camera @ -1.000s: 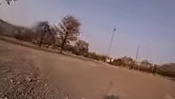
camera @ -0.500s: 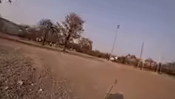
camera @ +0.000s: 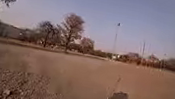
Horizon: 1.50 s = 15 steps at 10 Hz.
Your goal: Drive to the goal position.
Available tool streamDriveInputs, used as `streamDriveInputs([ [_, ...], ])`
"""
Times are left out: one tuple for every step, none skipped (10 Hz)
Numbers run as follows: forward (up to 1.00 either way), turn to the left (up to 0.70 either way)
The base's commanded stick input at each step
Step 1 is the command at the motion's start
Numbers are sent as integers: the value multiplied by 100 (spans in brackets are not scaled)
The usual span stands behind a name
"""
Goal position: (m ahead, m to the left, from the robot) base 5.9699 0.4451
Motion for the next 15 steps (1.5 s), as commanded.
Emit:
streamDriveInputs([
  [70, 0],
  [70, -10],
  [70, -26],
  [70, -35],
  [70, -35],
  [70, -35],
  [70, 0],
  [70, 0],
  [70, 0],
  [70, 0],
  [70, 0],
  [70, 0],
  [70, 0],
  [70, 0],
  [70, 0],
])
